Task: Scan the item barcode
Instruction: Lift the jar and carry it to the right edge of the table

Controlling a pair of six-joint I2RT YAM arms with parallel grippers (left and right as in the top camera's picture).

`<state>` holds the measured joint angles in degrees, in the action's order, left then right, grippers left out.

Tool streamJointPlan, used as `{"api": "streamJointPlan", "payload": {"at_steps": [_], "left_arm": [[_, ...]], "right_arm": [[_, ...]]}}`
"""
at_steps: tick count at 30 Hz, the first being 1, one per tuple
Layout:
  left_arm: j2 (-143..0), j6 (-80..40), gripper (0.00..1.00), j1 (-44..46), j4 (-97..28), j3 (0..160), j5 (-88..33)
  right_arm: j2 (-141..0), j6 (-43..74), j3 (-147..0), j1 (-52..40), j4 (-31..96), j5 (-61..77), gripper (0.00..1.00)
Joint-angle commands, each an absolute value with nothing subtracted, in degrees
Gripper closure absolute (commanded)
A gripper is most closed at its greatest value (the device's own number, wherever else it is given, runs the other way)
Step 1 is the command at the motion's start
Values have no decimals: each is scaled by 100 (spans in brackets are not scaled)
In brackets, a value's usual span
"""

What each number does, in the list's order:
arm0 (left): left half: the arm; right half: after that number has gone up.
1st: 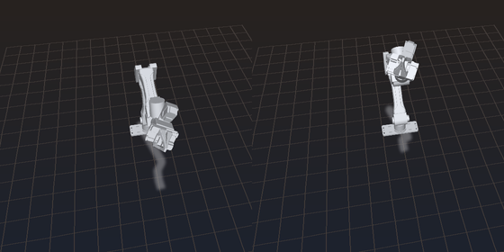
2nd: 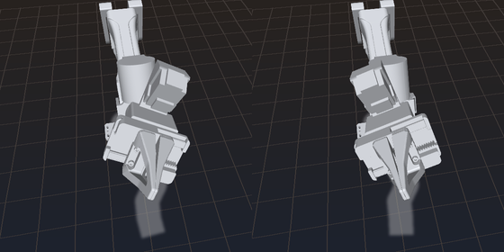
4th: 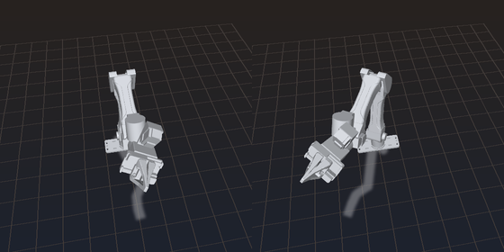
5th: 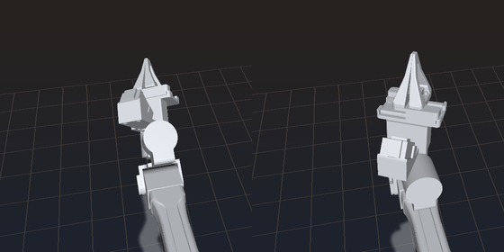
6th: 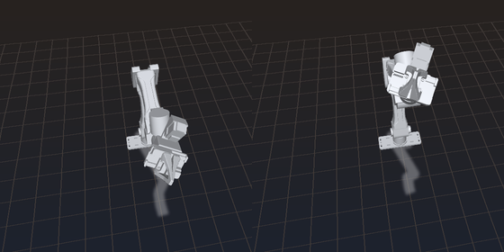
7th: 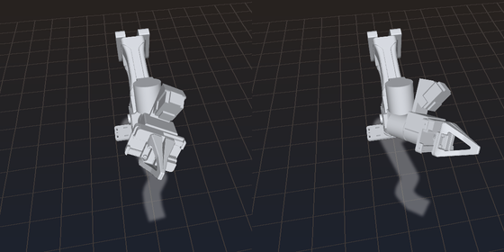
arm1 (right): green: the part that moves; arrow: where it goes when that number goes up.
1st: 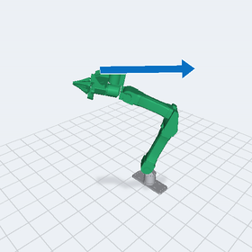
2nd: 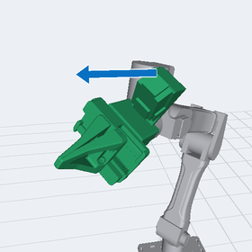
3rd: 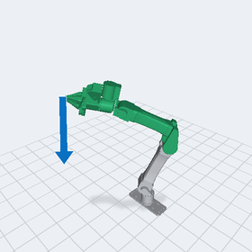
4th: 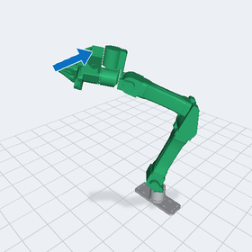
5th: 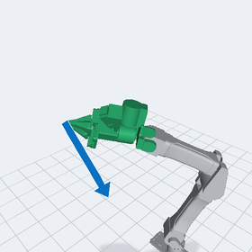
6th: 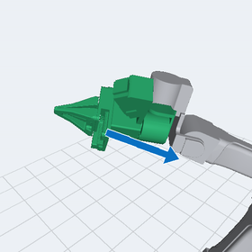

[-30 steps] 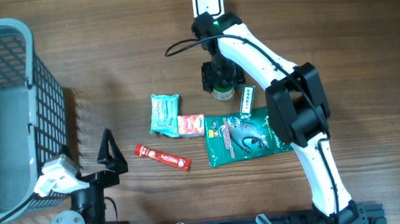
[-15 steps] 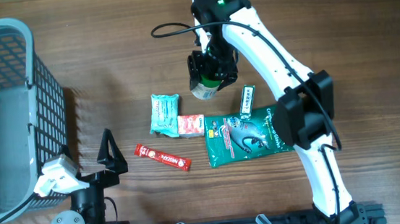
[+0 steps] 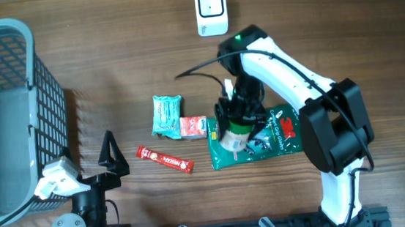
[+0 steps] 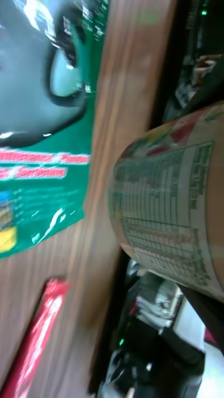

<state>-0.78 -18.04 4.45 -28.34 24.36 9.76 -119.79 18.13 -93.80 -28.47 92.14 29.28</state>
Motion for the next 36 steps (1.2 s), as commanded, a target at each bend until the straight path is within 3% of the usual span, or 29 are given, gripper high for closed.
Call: {"api": "streamJointPlan", "payload": {"at_steps": [1,11,17,24,27,36], "left_arm": [[-32,-1710,0,467,-2816,2418,989],[-34,-1710,0,467,-2816,2418,989],[-32,-1710,0,467,-2816,2418,989],[-32,-1710,0,467,-2816,2418,989],[-32,-1710,0,467,-2816,2418,989],[-32,-1710,0,467,-2816,2418,989]], "right_arm": [[-11861,1579,-9157,-2853,9238,3251,43],[-11784,1313,-9153,-2856,9238,3354,49],[-10724,1225,-9153,-2928,9236,3354,47],[-9190,2480,-9153,-3240,9041,2150,46],[-9129,3190,-9153,-3240,7883,1118,46],[-9657,3317,-9146,-3240,3951,-2235,46]]}}
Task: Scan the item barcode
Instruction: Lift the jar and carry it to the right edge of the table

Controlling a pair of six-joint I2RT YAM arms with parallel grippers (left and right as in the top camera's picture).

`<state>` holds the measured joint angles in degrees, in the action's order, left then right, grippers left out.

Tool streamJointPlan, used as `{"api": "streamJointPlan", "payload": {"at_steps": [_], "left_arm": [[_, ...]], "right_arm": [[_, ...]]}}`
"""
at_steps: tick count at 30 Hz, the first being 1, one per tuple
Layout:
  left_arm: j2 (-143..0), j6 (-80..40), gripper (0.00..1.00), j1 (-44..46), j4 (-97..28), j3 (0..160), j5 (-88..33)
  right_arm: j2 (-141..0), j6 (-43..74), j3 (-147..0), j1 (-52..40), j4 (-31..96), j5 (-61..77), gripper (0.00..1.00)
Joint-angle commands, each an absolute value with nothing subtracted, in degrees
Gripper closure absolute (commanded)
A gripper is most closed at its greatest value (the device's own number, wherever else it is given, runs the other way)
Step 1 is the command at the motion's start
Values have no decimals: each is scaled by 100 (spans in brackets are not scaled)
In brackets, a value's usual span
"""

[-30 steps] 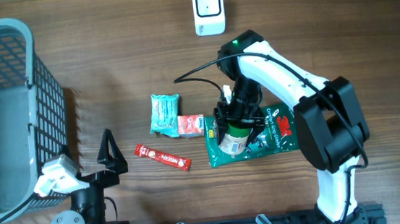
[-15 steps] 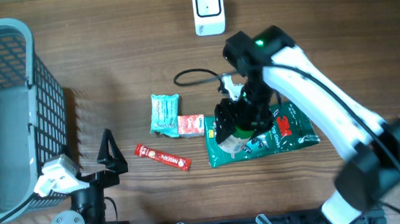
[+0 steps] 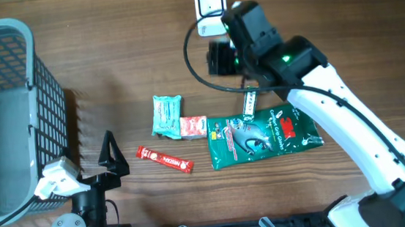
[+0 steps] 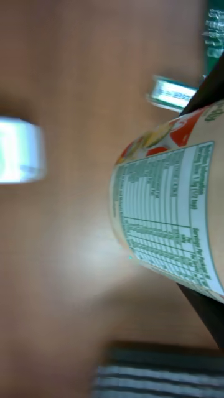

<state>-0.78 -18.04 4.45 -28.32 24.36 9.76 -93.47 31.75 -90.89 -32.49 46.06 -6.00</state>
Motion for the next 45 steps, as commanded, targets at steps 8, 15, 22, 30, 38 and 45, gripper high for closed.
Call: {"api": "streamJointPlan", "payload": {"at_steps": [8,15,22,30,38,45], "left_arm": [[-34,-1710,0,467,-2816,2418,989],[-32,-1710,0,467,-2816,2418,989],[-32,-1710,0,467,-2816,2418,989],[-32,-1710,0,467,-2816,2418,989],[-32,-1710,0,467,-2816,2418,989],[-32,-1710,0,467,-2818,2418,989]], "right_arm": [[-11225,2001,-9146,-3212,803,-3767,50],[-12689,266,-9148,-3153,-2687,-3765,55],[-13279,478,-9148,-2932,-3529,-3120,49],[-13325,851,-9148,-2550,-3459,-2510,45],[-12044,596,-9150,-2250,-1387,-2718,44],[-10868,642,-9150,-558,1896,-2871,46]]}}
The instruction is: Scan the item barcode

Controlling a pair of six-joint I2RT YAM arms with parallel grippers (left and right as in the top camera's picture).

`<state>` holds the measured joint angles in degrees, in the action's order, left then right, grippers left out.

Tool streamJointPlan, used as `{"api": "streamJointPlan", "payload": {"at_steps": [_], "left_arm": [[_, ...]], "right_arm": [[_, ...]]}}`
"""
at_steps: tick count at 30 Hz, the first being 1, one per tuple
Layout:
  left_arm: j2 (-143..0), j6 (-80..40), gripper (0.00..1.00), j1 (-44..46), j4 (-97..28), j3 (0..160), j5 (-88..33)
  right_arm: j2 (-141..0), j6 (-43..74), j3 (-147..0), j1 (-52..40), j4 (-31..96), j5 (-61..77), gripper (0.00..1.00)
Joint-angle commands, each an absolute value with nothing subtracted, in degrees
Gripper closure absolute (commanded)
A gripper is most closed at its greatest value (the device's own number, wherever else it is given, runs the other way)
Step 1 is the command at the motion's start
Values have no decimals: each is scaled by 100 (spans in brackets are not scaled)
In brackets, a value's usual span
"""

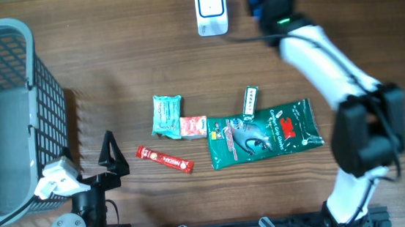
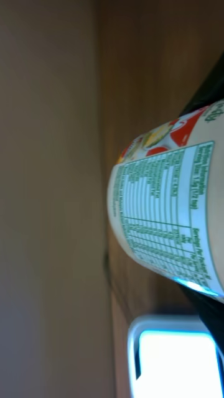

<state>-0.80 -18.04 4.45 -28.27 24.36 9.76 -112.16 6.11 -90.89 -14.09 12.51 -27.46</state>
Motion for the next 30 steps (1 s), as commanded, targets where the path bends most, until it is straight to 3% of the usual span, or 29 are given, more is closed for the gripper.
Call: {"api": "streamJointPlan", "payload": {"at_steps": [1,6,10,23,24,30], "left_arm": [[-32,-1710,0,467,-2816,2418,989],[-34,-1710,0,467,-2816,2418,989],[-34,-1712,0,467,-2816,2418,989],[-32,-1710,0,467,-2816,2418,989],[-32,-1712,0,467,-2816,2418,989],[-32,-1710,0,467,-2816,2418,989]], "right_arm": [[-10862,668,-9150,-266,2174,-2779,45],[-10973,963,-9148,1450,3369,-1304,37],[-10989,1592,-9146,2674,3854,-447,38],[-11799,1817,-9135,4567,4875,-30,34],[-11832,1820,-9135,4720,4882,19,1],[-11688,1684,-9642,4974,5474,1094,0]]}}
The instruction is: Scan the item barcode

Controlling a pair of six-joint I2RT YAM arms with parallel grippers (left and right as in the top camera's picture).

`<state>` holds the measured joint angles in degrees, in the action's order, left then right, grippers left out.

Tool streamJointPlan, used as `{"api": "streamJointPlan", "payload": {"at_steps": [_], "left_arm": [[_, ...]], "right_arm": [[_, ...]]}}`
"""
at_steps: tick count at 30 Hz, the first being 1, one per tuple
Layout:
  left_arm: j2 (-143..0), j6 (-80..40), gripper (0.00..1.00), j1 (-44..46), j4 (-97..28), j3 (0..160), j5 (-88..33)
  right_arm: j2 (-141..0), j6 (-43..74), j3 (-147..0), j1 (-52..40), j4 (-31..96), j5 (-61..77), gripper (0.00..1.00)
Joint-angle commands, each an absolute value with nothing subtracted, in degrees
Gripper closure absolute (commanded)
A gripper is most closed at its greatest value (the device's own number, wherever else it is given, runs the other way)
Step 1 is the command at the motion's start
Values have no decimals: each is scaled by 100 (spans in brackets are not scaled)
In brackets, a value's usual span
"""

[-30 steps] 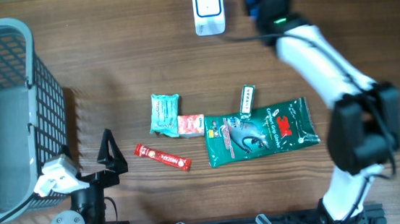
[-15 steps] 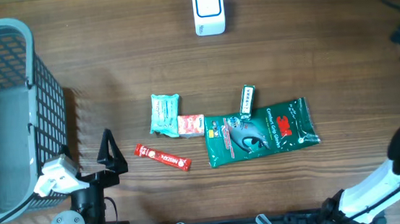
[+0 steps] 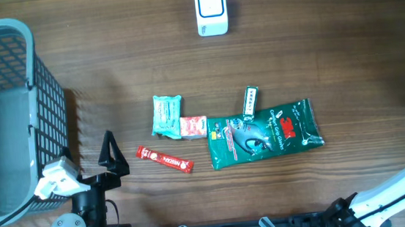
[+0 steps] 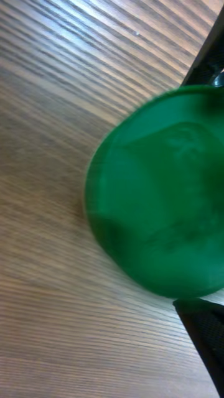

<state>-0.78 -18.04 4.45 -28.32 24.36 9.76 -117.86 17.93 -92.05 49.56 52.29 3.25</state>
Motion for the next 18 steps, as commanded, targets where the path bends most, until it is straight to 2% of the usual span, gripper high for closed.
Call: {"api": "streamJointPlan", "payload": {"at_steps": [1,5,10,14,18], "left_arm": [[-32,-1710,0,467,-2816,2418,989],[-32,-1710,0,467,-2816,2418,989],[-32,-1710,0,467,-2816,2418,989],[-32,-1710,0,467,-2816,2418,989],[-34,-1710,0,467,-2816,2418,989]], "right_arm": [[-11616,1649,-9782,4974,5649,1229,0],[-11244,1653,-10460,4917,6545,2204,0],[-10672,1667,-10532,4508,7679,3280,0],[-10595,1669,-10447,3201,8901,3105,1],[-10600,1837,-10022,1358,8799,3024,3]]}}
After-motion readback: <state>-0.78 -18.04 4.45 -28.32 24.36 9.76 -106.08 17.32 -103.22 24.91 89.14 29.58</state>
